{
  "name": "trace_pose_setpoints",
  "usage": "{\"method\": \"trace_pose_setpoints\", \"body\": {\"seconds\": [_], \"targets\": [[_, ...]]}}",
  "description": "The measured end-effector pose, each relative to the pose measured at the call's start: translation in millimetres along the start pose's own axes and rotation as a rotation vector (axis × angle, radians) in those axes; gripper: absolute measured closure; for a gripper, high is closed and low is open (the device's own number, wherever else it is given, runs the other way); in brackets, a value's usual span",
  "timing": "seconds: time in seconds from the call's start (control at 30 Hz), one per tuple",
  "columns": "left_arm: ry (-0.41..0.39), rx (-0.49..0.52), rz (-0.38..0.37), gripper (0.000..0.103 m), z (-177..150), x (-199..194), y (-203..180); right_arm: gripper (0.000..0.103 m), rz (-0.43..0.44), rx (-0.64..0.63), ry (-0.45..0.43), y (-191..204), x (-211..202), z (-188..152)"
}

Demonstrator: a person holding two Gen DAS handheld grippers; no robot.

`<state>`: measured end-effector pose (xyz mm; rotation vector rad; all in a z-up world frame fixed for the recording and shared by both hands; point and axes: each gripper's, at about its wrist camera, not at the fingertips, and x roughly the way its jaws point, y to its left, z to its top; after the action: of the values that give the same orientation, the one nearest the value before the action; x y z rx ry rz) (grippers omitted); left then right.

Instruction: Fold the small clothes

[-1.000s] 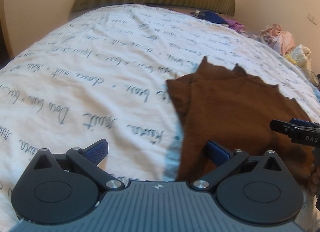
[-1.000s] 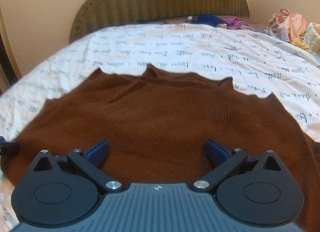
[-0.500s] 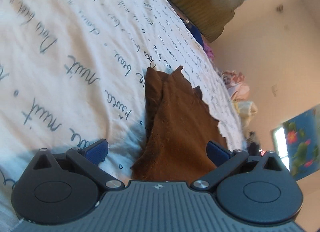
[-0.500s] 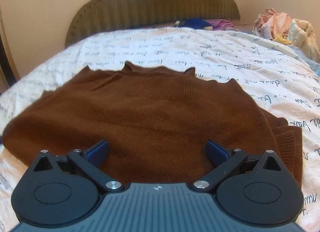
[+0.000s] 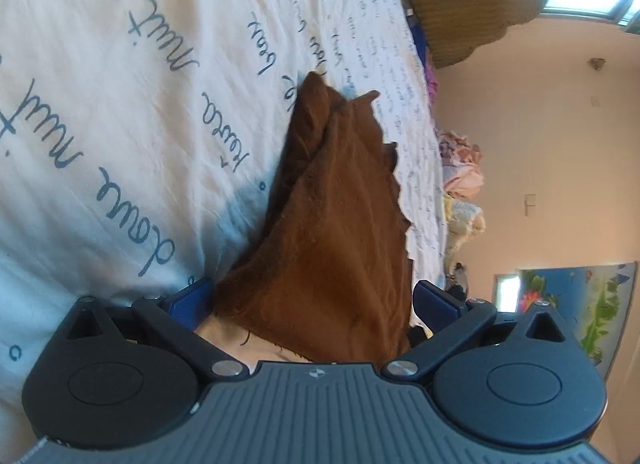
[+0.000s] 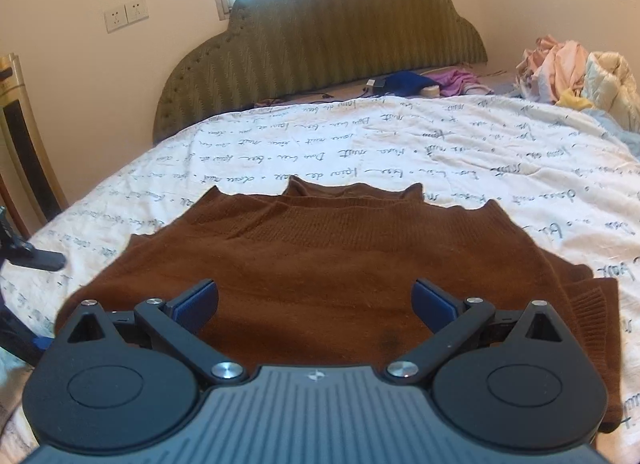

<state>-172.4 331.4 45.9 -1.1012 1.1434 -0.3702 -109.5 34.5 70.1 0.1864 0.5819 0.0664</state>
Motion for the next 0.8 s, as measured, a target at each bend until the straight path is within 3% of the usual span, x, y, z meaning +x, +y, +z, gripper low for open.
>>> {"method": "trace_pose_setpoints", "body": {"seconds": [0.13,0.2,0.27,0.3,0.33,0.37,0.5,0.63,0.8], "targets": [[-0.040,0.018,-0.001,0.006,-4,2,-1,0.000,0.018,0.013,-0.004,2,0,0],[-0.058,0.019,0.005,0.020,-5,-1,1,0.000,0.028,0.025,0.008,2,1,0],[-0.059,0.005,0.032,0.060,-5,-4,8,0.000,0.035,0.036,0.004,2,-1,-1],[-0.052,-0.014,0.035,0.068,-4,-5,14,0.000,0.034,0.039,-0.006,1,-3,-2],[-0.050,-0.033,0.031,0.084,-4,-5,20,0.000,0.031,0.042,-0.015,0,-6,-2],[-0.052,-0.037,0.031,0.089,-4,-6,23,0.000,0.030,0.044,-0.020,-2,-9,-3],[-0.090,0.024,0.055,0.093,-7,-13,10,0.000,0.031,0.048,-0.023,-14,-17,-1],[-0.120,0.242,0.109,0.093,-19,-12,-44,0.000,0.045,0.073,-0.020,-33,-22,7],[-0.082,0.534,0.202,0.093,-44,22,-113,0.000,0.078,0.133,-0.001,-62,-26,20]]}}
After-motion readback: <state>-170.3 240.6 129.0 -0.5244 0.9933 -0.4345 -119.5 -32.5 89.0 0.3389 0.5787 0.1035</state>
